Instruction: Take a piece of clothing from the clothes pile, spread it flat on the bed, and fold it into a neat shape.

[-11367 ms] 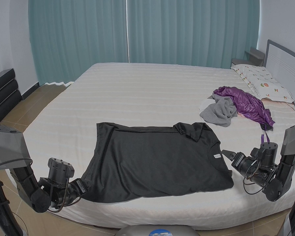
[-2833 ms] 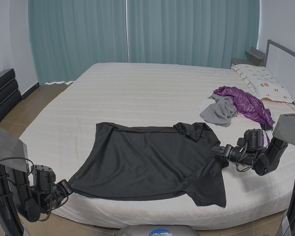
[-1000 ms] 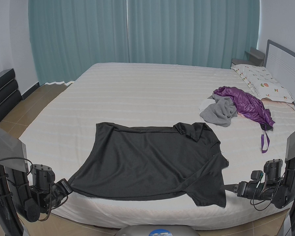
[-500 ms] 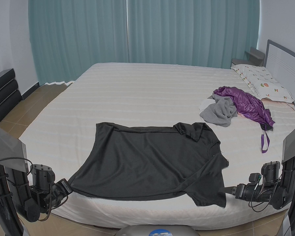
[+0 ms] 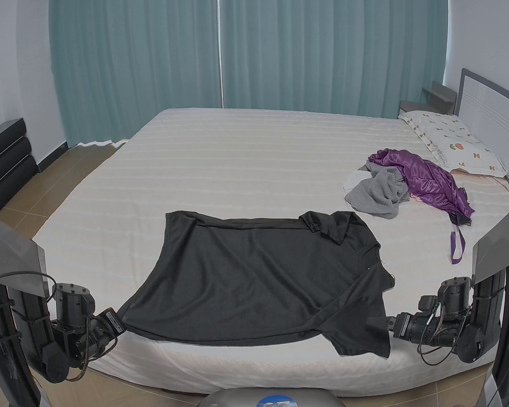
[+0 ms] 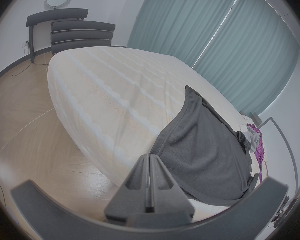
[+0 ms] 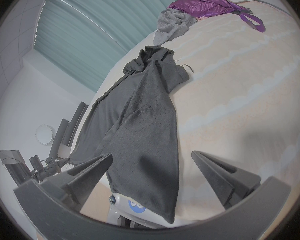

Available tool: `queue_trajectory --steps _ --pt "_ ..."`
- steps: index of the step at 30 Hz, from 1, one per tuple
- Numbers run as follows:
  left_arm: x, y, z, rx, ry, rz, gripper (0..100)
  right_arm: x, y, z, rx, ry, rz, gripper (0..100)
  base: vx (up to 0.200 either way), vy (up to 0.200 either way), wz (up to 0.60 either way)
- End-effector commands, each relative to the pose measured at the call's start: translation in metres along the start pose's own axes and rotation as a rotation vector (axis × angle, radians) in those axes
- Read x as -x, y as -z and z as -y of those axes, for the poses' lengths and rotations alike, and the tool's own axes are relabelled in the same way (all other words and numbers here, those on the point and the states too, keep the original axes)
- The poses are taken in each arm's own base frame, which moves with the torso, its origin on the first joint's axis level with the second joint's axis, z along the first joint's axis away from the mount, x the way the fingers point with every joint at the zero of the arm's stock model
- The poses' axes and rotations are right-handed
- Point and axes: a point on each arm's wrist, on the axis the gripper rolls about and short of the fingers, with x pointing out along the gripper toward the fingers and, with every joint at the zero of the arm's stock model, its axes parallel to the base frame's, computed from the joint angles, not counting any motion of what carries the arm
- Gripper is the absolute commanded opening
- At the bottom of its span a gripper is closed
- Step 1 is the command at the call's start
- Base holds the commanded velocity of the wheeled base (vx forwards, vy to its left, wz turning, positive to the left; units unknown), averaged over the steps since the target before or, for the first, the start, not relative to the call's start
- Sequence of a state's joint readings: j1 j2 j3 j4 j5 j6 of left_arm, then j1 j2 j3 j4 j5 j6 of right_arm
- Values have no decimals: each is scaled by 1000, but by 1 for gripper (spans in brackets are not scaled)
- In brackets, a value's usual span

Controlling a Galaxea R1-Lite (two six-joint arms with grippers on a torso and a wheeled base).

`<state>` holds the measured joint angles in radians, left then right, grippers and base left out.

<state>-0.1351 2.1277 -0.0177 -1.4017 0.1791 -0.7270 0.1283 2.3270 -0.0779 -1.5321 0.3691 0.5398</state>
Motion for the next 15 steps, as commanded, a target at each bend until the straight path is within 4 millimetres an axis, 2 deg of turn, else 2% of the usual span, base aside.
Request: queue_trajectory --steps 1,8,9,15 --pt "3 3 -3 -3 -13 -14 0 -13 3 2 7 10 -12 100 0 0 0" --pt "3 3 -3 -3 -13 -14 0 -15 2 2 8 14 -6 100 0 0 0" --pt "3 3 -3 -4 -12 -14 0 -15 2 2 8 15 -6 0 0 0 0" --pt "3 3 -3 -4 -12 -14 0 -6 5 4 -5 30 -17 0 0 0 0"
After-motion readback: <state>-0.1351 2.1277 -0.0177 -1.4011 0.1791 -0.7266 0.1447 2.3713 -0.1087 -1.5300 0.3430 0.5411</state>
